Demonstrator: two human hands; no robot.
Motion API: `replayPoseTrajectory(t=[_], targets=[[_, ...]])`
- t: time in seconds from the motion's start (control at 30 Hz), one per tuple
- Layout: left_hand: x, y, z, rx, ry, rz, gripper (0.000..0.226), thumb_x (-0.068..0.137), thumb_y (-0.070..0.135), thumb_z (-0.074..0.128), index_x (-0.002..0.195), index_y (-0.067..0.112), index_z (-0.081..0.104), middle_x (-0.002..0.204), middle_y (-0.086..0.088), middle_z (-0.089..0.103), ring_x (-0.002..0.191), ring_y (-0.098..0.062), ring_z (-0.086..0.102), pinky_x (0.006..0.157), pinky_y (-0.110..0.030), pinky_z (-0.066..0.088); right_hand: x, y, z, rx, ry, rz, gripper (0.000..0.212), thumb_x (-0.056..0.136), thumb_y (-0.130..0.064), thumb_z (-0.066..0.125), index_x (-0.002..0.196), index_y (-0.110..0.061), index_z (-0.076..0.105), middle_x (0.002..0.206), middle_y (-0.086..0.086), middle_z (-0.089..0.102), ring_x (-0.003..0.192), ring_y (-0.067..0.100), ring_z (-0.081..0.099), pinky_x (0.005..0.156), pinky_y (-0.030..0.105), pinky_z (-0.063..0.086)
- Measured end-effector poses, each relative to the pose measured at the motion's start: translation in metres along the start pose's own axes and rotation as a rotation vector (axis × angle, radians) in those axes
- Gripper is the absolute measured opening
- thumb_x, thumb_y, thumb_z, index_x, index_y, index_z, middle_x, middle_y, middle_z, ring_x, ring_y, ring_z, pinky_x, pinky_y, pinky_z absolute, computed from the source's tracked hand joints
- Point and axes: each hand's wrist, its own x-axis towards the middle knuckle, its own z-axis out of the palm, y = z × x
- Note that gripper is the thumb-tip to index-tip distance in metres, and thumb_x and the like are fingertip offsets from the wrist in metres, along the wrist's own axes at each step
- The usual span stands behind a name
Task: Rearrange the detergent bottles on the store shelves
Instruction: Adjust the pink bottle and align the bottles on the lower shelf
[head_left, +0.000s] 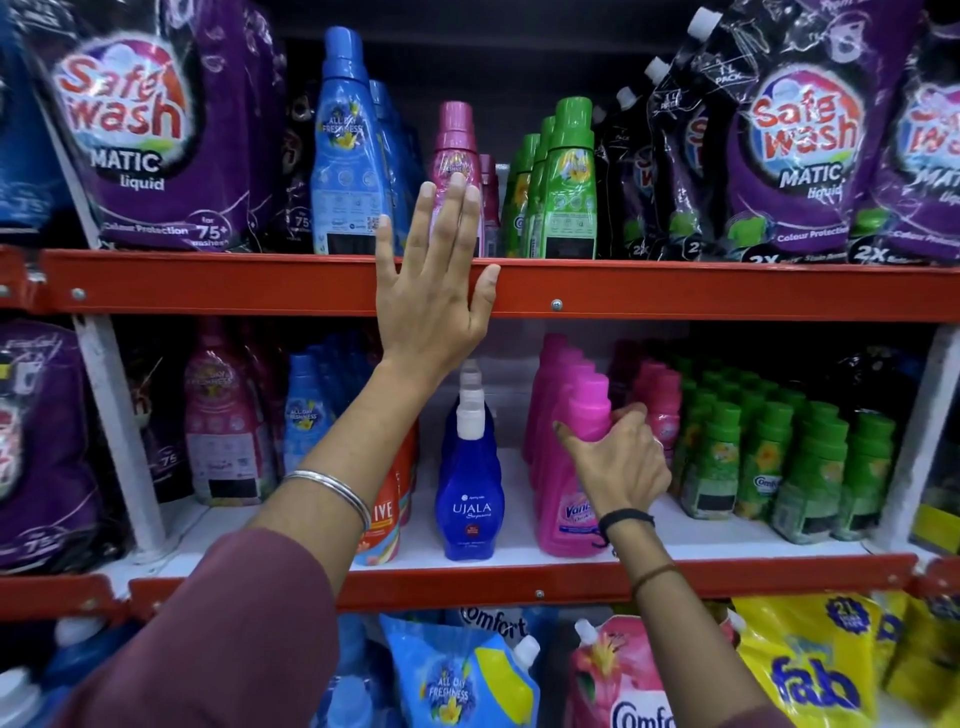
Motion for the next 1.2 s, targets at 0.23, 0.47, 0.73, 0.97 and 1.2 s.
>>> replayPoseTrajectory(t=[0.23, 0.47, 0.73, 0.97, 1.2], targets=[[-0.008, 0.005, -0.010, -0.069, -0.038, -0.004, 0.057, 0.100, 0.039, 0.033, 0.150, 0.013, 0.028, 0.157, -0.004, 0.031, 0.147, -0.023, 0.024, 0.118, -0.052, 0.012, -0.004, 0.007, -0.005, -0.027, -0.013, -0.044, 0.086, 0.058, -0.084, 0.052, 0.095, -0.007, 0.052, 0.095, 0.015, 0.063, 0.090, 0.035, 0.061, 0.061, 0.038, 0.043], [-0.073, 0.058, -0.033, -0.549, -0.094, 0.021, 0.052, 0.097, 0.025, 0.038, 0.146, 0.007, 0.033, 0.156, -0.009, 0.030, 0.147, -0.022, 0.020, 0.119, -0.045, 0.017, -0.017, 0.044, -0.014, 0.548, -0.100, 0.068, 0.064, 0.074, -0.077, 0.039, 0.093, -0.019, 0.057, 0.091, 0.001, 0.064, 0.085, 0.020, 0.061, 0.065, 0.030, 0.045], [-0.165, 0.138, -0.028, -0.989, -0.480, -0.362, 0.055, 0.101, 0.033, 0.035, 0.152, 0.025, 0.015, 0.162, 0.010, 0.009, 0.149, -0.004, 0.003, 0.118, -0.016, 0.005, -0.032, 0.088, -0.010, 0.953, -0.490, 0.266, 0.071, 0.081, -0.063, 0.029, 0.130, -0.016, 0.050, 0.139, 0.007, 0.049, 0.129, 0.020, 0.044, 0.106, 0.045, 0.038], [-0.191, 0.162, -0.017, -1.104, -0.747, -0.867, 0.059, 0.095, 0.060, 0.015, 0.149, 0.043, 0.000, 0.160, 0.015, -0.005, 0.135, 0.015, -0.016, 0.113, -0.021, -0.006, -0.031, 0.099, -0.008, 0.945, -0.670, 0.224, 0.075, 0.078, -0.070, 0.029, 0.131, -0.020, 0.047, 0.138, 0.005, 0.050, 0.123, 0.018, 0.050, 0.097, 0.037, 0.045], [-0.187, 0.155, -0.009, -1.134, -0.846, -0.884, 0.104, 0.066, 0.095, 0.009, 0.152, 0.038, 0.004, 0.162, 0.007, 0.012, 0.149, -0.011, 0.011, 0.123, -0.046, 0.012, -0.028, 0.103, -0.008, 0.986, -0.697, 0.217, 0.071, 0.073, -0.073, 0.031, 0.120, -0.026, 0.053, 0.122, -0.002, 0.056, 0.099, 0.003, 0.059, 0.078, 0.018, 0.049]])
